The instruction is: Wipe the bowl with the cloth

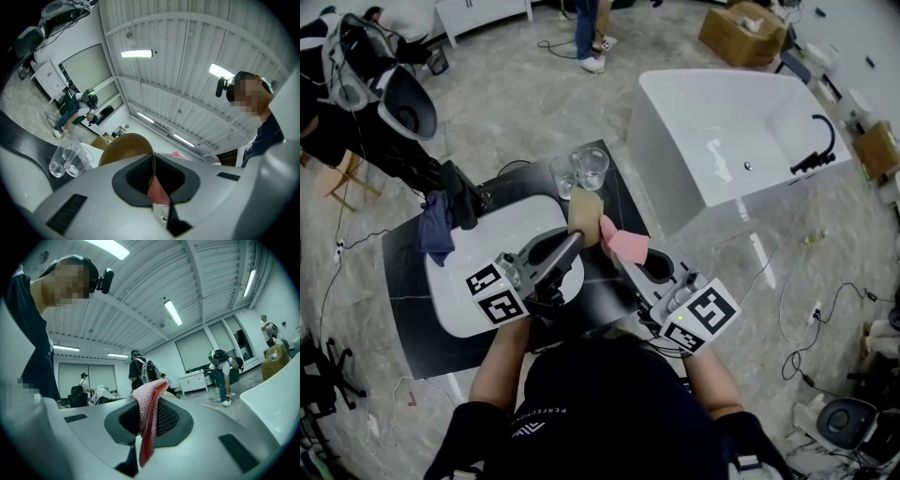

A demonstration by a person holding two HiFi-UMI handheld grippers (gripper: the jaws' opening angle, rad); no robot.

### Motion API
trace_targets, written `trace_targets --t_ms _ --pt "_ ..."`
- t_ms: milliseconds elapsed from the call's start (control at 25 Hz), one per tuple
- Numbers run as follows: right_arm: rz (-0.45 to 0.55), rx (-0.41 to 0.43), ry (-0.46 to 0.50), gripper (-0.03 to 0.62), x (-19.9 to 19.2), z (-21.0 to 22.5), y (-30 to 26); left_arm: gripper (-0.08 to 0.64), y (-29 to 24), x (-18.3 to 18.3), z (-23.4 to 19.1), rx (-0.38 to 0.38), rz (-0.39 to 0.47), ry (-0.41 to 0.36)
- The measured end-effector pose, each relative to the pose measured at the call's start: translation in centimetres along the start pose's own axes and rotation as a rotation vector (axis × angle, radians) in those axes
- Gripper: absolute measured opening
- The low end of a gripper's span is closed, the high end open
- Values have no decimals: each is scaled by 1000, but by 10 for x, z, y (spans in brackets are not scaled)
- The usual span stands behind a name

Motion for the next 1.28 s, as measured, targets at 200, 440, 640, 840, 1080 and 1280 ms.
trace_targets --t_ms 200,440,640,840,1080,1280 --pt "-1 -12 -9 43 -2 3 0 20 -1 -5 -6 84 -46 -87" --pt "5 -32 -23 43 -4 8 0 20 -2 -9 -12 180 -98 -189" --pt "2 -60 -35 43 -7 9 5 20 -1 -10 -10 252 -130 -267" --pt "-14 -107 -46 43 -11 17 7 20 -2 -7 -7 285 -100 -325" --pt "-28 -149 -55 43 -15 23 9 20 -4 -15 -3 323 -138 -434" --pt "-45 -190 -50 43 -19 28 12 20 -7 -22 -3 354 -172 -468"
Point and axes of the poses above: the fingertips, and each gripper's own axes: y backward along the fingers, z to its right, x out of its top, the point moved 2 cm from there along y, backward along the fingers, and after that the axes turned 1 degree about x, right-handed, at the moved point
